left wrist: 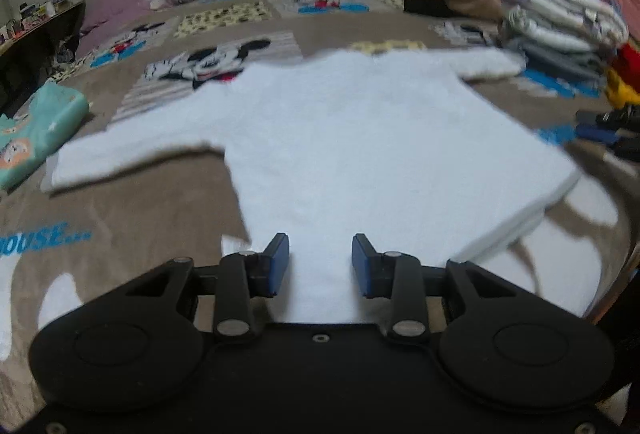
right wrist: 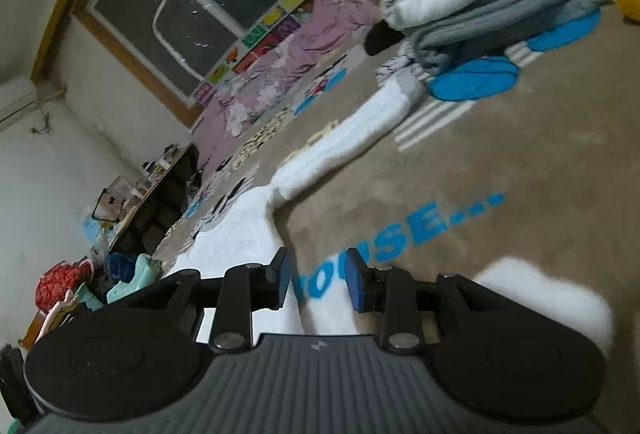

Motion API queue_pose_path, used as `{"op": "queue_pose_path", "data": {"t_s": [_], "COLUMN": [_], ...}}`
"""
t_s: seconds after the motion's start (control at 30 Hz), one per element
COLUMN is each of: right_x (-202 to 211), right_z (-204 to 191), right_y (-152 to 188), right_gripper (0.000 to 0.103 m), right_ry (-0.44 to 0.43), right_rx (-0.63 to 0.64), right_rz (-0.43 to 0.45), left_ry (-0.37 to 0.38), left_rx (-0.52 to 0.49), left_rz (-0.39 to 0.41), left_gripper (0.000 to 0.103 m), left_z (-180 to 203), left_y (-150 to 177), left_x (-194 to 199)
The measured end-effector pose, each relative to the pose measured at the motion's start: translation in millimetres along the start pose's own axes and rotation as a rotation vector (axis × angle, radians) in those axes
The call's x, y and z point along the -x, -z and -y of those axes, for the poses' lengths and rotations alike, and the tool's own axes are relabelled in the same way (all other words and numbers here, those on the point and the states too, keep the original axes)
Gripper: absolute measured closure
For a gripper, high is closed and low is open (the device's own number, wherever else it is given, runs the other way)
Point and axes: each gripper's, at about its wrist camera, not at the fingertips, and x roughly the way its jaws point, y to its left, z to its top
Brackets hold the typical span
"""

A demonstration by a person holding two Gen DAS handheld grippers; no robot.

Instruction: Fold clothes

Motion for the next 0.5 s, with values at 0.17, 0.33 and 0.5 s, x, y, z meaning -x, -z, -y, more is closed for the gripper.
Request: {"op": "queue_pose_path", "data": {"t_s": [0.17, 0.33, 0.5], "right_x": [-12.8, -26.1, -36.9], "right_z": [1.3, 0.2, -2.1], "right_y": [-4.0, -1.7, 0.5], "right_gripper": [0.064, 0.064, 0.063], "right_ry": [-0.031, -0.055, -0.077], "right_rx": [0.005, 0.011, 0.027], "right_rz": [-0.007, -0.038, -0.067], "left_ry": [0.044, 0.072, 0.106], "left_rx": [-0.001, -0.074, -0.169], "left_rz": [0.016, 0.028, 0.033], "left_gripper": [0.062, 0.062, 0.062], "left_z": [22.1, 62.0, 107.3], "left_y": [-33.6, -72.8, -111.8], "left_x": [-14.2, -43.1, -79.9]}}
